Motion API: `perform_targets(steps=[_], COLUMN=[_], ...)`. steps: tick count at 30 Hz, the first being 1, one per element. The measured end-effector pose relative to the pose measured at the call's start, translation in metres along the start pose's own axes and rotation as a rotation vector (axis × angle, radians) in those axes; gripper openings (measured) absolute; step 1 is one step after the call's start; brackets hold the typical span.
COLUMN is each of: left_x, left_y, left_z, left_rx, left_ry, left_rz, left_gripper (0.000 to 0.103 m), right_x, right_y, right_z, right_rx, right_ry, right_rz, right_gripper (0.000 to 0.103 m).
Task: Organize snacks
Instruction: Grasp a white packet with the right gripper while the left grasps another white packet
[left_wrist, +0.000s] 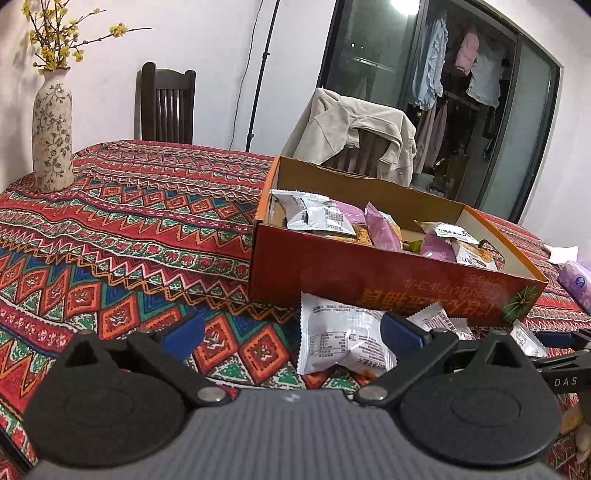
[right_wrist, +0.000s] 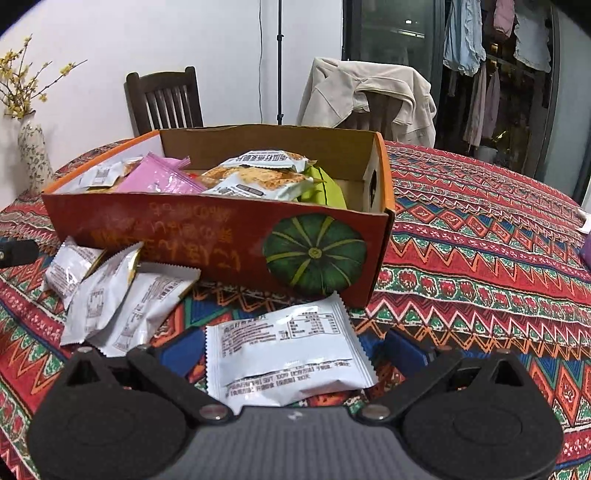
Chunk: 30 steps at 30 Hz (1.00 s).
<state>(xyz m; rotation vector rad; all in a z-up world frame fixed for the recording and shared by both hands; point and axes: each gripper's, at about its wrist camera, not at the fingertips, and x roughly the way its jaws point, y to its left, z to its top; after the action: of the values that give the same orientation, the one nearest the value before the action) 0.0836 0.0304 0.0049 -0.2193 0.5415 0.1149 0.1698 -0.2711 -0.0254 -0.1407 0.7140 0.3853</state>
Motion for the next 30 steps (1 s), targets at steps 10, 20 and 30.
perform_targets(steps=[10, 20, 30], left_x=[0.001, 0.003, 0.003], left_y=[-0.002, -0.002, -0.012], left_z=[-0.001, -0.001, 0.000], left_rx=[0.004, 0.010, 0.053], left_ry=[0.001, 0.003, 0.012], left_rz=[-0.002, 0.009, 0.020], left_gripper=[0.103, 0.103, 0.103], right_x=[-0.010, -0.014, -0.025], right_y=[0.009, 0.012, 0.003], right_z=[-0.003, -0.003, -0.006], right_rx=[-0.035, -0.055, 0.011], right_ry=[-0.045, -0.060, -0.134], right_rz=[0.014, 0.056, 0.038], right_gripper=[0.078, 0.055, 0.045])
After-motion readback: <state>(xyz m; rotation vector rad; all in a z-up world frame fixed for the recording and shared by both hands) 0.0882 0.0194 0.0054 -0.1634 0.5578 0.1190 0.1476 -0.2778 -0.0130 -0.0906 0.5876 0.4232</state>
